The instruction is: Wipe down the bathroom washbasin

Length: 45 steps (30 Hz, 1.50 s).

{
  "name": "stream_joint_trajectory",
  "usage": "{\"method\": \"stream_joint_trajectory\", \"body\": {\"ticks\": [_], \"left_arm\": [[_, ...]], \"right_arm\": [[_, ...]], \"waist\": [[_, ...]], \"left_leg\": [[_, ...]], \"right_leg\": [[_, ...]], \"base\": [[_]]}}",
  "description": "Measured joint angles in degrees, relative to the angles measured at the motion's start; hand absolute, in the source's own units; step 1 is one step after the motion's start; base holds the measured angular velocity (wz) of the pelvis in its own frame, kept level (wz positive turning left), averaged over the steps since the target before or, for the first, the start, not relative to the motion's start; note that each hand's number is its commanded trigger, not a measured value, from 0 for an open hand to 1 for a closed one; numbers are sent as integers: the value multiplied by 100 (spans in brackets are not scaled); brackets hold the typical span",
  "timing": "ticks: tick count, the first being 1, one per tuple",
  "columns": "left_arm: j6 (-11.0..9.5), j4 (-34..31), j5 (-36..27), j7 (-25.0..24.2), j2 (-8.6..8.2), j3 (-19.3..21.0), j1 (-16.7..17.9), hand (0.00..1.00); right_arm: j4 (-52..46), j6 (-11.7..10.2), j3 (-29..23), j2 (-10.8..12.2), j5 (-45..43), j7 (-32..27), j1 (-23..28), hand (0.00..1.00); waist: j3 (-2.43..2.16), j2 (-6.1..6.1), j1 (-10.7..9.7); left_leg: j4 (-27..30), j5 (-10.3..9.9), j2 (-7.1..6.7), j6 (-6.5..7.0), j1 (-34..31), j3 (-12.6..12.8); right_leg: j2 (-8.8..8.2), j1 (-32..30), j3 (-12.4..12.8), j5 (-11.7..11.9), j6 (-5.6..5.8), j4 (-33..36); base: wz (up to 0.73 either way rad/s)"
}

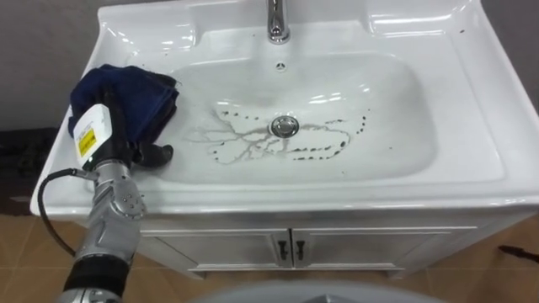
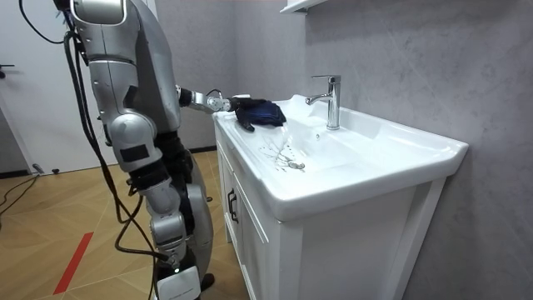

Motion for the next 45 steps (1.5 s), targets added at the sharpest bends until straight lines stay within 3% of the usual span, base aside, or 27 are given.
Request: {"method": "stream_joint_trajectory", "body": {"ticks": [3,8,15,24,32,45], "left_arm": [[0,105,115,-5,6,-1,-121,100],[4,491,144,-45,198,27,-464,100],[79,620,141,-167,357,230,-608,100],[92,715,99,-234,344,227,-619,100],[130,749,-25,-230,233,295,-618,100],[129,574,-728,-398,212,420,-682,100]], "right_arm": [[15,2,-108,7,-2,7,71,0],[29,98,-107,52,-22,-10,164,0],[21,273,-107,61,-29,-13,175,0],[-285,332,-108,47,-233,-54,162,0],[-408,355,-109,48,-275,-245,54,0],[-361,194,-99,3,-221,-16,-96,0]], "waist": [[-4,-15,-3],[-6,-22,-40],[-9,-17,-117],[-44,94,-126],[-79,156,-126],[-64,184,-131]], "left_leg": [[-7,0,4,0,26,30],[-46,0,8,0,158,100],[-95,-1,16,0,217,206],[-114,-1,10,-1,212,206],[-122,0,-3,0,220,204],[-91,0,-28,0,135,39]], "right_leg": [[1,3,32,0,0,5],[4,87,113,-1,1,1],[1,84,200,-2,4,3],[-1,81,189,-2,4,-9],[-14,87,176,-3,6,-9],[-19,95,33,-4,8,-36]], "base": [[-5],[-8],[-7],[0],[0],[6]]}}
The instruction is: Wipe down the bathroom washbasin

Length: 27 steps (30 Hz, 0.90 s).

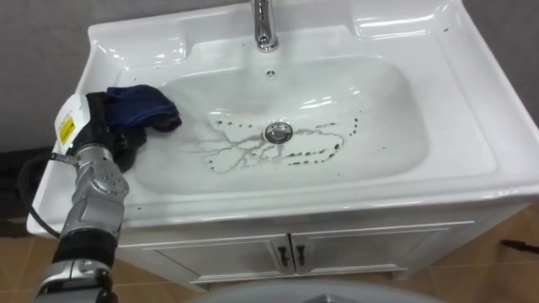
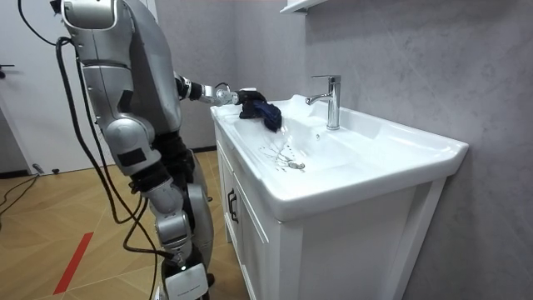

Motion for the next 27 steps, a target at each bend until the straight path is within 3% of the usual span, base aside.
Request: {"method": "stream_joint_trajectory", "body": {"ticks": [4,7,9,12,20,27], "left_arm": [[238,-624,-188,-203,-66,-63,152,100],[244,-940,-191,-239,-99,-202,245,100],[243,-1080,-184,-246,-100,-226,265,100],[242,-1394,-185,-245,-108,-381,318,100],[192,-2544,-109,-82,-492,-474,550,100],[97,-2700,-11,50,-497,-799,744,100]], "right_arm": [[-14,-27,8,1,14,-37,-24,0],[28,-142,125,-14,10,-156,-92,0],[141,-280,168,-15,11,-244,-113,0],[191,-413,231,2,100,-315,-117,0],[258,-599,236,84,272,-444,-102,0],[586,-650,322,109,279,-492,-123,0]], "waist": [[22,18,-1],[93,56,14],[104,58,10],[156,60,27],[149,-7,1],[135,-14,-21]], "left_leg": [[98,-2,-18,2,-173,-128],[96,-1,-27,2,-234,-158],[104,-1,-37,2,-281,-199],[105,-1,-51,2,-336,-235],[76,-1,-64,2,-367,-273],[65,-1,-62,2,-294,-291]], "right_leg": [[-8,-39,-158,3,1,-56],[-11,-69,-209,4,1,-37],[-15,-89,-222,3,2,-45],[-17,-118,-239,1,5,-66],[-22,-177,-232,3,6,-40],[-22,-78,-337,3,6,-43]], "base": [[18],[12],[12],[4],[-1],[6]]}}
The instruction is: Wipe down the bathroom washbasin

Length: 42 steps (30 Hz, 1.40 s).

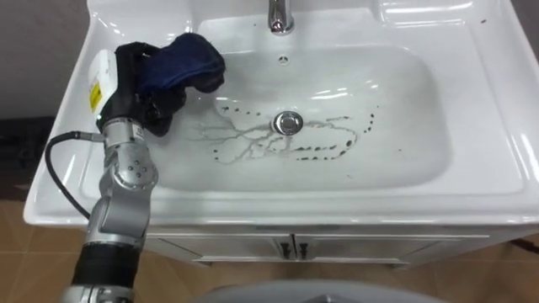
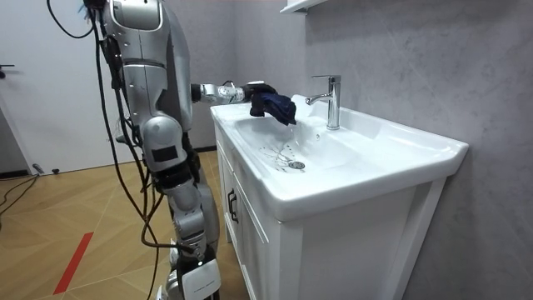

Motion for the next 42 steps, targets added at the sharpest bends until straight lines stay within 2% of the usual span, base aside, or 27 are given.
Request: {"method": "stream_joint_trajectory", "body": {"ticks": [2,8,15,18,21,26,30,35,42], "left_arm": [[-1,1,139,-1,1,-128,49,100],[-2,5,406,-8,2,-164,75,100],[10,47,477,-135,34,-315,210,100],[67,67,763,-383,36,-413,266,100],[122,216,902,-474,35,-442,265,100],[453,610,1015,-814,36,-448,265,100],[509,778,1210,-956,38,-549,251,100],[521,941,1657,-1207,36,-675,247,100],[571,999,2067,-1438,37,-764,183,100]], "right_arm": [[105,-7,16,13,-3,11,-66,0],[125,-46,7,79,-18,207,-49,0],[87,-35,16,78,-29,430,32,0],[52,-28,16,79,-23,439,54,0],[47,89,2,73,-21,412,12,0],[14,241,10,75,35,227,-12,0],[-4,331,21,78,168,186,-41,0],[-7,332,24,78,165,185,-75,0],[-12,337,13,75,144,177,-99,0]], "waist": [[3,-6,-4],[30,-53,-67],[-10,35,-131],[-19,57,-133],[-26,74,-136],[-15,60,-140],[-7,45,-137],[-7,46,-150],[-4,40,-182]], "left_leg": [[2,0,-4,0,-15,-18],[31,-3,-2,3,-33,-26],[105,-10,-1,16,-69,-13],[149,-10,-1,16,-96,-11],[141,-10,2,16,-103,-7],[135,-11,-3,16,-117,10],[132,-12,-9,17,-117,38],[133,-12,21,17,-158,161],[129,-11,8,17,-161,203]], "right_leg": [[1,-3,-10,0,0,0],[1,-6,-6,1,-1,8],[-4,-18,14,0,4,0],[-6,-17,9,-1,4,1],[0,-23,14,-1,3,-10],[-8,-35,22,-3,3,-22],[-17,-34,34,-10,15,-20],[-3,-117,125,-14,15,-6],[-22,-135,169,-14,16,-9]], "base": [[6],[0],[0],[0],[0],[0],[0],[-7],[-2]]}}
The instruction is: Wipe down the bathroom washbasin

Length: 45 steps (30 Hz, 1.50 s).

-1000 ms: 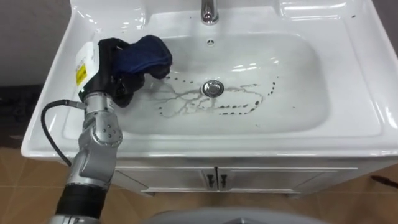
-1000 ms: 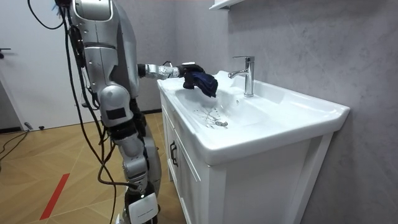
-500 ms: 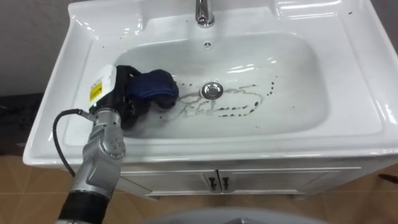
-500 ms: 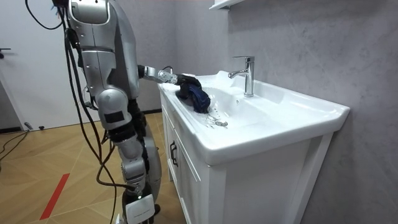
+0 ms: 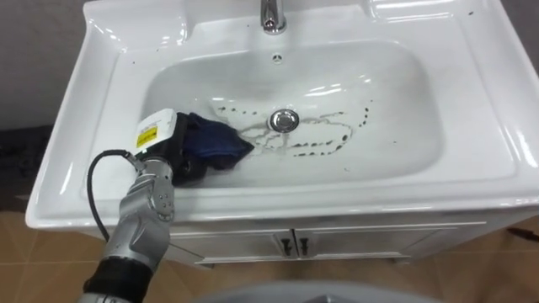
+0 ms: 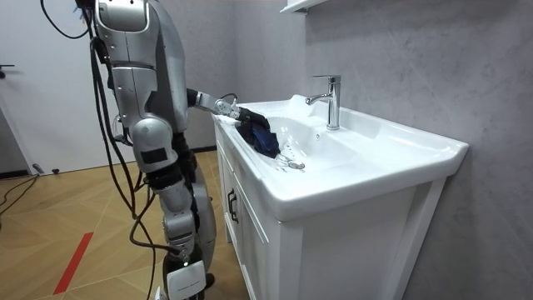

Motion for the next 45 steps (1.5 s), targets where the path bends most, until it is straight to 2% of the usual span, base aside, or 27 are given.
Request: {"method": "stream_joint_trajectory", "body": {"ticks": [4,11,24,27,31,37,45], "left_arm": [[2,60,144,-26,-1,-4,-8,100],[3,101,355,-218,-9,-9,-101,100],[90,56,418,-507,-17,-128,-216,100],[109,62,424,-739,-25,-190,-312,100],[179,57,458,-857,-28,-348,-380,100],[262,-33,467,-1042,-12,-907,-496,100],[310,-209,460,-1408,-15,-1502,-742,100]], "right_arm": [[-8,0,-4,-2,-6,-13,-10,0],[-145,116,-7,-2,-12,-3,3,0],[-197,111,8,-21,-10,-10,4,0],[-194,106,5,-28,-10,5,0,0],[-195,52,4,-41,-3,13,-6,0],[-93,-13,24,-36,14,17,-29,0],[95,-11,117,-30,43,54,-65,0]], "waist": [[1,-2,-108],[1,-6,-112],[-15,17,-114],[-15,24,-132],[-10,30,-247],[31,97,-458],[52,116,-781]], "left_leg": [[1,0,-4,0,5,-13],[5,-1,-9,1,5,-2],[7,0,-9,1,-57,2],[4,0,-8,1,-58,1],[1,0,-14,1,-64,2],[-33,0,-5,1,-6,46],[-34,-1,0,2,-22,171]], "right_leg": [[1,17,-17,0,0,-3],[-9,3,-3,-9,13,-5],[-11,-69,8,-8,12,18],[-11,-67,2,-8,12,12],[-17,-61,-10,-9,13,6],[-15,-54,47,-8,13,29],[-27,-75,83,-7,16,5]], "base": [[2],[0],[0],[0],[0],[-3],[-3]]}}
